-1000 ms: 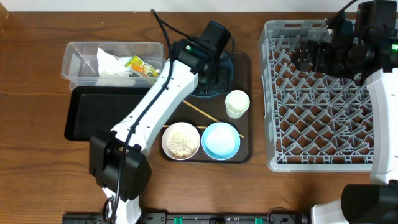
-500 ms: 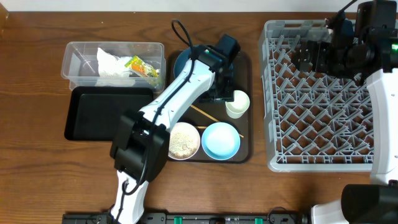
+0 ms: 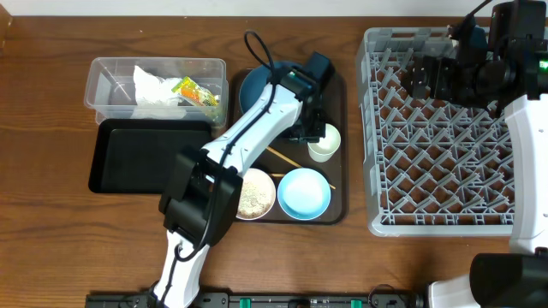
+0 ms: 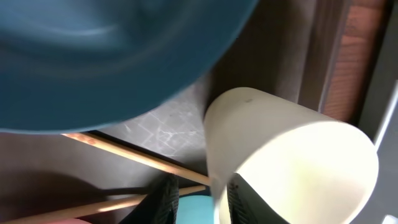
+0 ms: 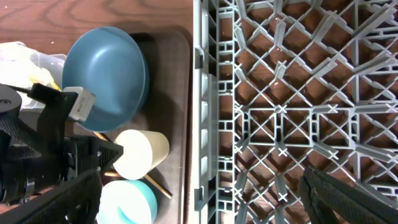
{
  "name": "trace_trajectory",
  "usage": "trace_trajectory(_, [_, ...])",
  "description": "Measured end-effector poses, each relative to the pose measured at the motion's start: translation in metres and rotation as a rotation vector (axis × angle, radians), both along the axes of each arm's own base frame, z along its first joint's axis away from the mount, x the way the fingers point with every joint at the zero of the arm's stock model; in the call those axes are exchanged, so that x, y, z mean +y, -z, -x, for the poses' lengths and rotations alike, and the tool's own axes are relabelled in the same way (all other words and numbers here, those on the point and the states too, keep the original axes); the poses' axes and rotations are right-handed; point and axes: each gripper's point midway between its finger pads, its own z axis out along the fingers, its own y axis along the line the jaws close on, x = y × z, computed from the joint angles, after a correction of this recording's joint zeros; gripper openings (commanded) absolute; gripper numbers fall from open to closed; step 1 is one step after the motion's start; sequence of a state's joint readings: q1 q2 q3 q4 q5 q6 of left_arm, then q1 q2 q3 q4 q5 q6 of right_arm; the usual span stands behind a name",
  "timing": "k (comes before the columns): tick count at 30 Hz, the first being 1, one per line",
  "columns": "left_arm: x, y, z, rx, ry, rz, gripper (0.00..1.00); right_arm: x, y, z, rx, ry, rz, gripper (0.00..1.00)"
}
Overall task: Sort waste into correct bins and load items into the dishwasher rack
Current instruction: 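Grasp the white paper cup with the left gripper and lift it, then hold the cup out and grasp it with the right gripper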
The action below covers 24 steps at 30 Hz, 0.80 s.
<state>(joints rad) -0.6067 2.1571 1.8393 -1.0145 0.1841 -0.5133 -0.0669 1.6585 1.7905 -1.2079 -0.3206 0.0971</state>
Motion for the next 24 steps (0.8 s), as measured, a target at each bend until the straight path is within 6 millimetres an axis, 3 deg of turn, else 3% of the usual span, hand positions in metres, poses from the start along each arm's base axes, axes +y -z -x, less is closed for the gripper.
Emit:
trace_trajectory(6, [-0.011,0.0,0.005,-0.01,0.027,0.007,0.27,0.0,0.001,0.001,0.007,0.0,0.0,0.99])
trace_trajectory(10, [-0.015,0.0,0.008,-0.01,0.028,0.007,0.06,0.0,0.002,0.003,0.014,0.0,0.003,0.99])
trace_trajectory(20, [-0.012,-0.005,0.006,0.032,0.086,0.089,0.06,0.004,0.0,0.003,0.009,-0.015,-0.018,0.99])
trace_trajectory(24, [-0.001,-0.032,-0.006,0.053,0.074,0.253,0.06,0.02,-0.006,-0.001,-0.025,-0.068,-0.058,0.93])
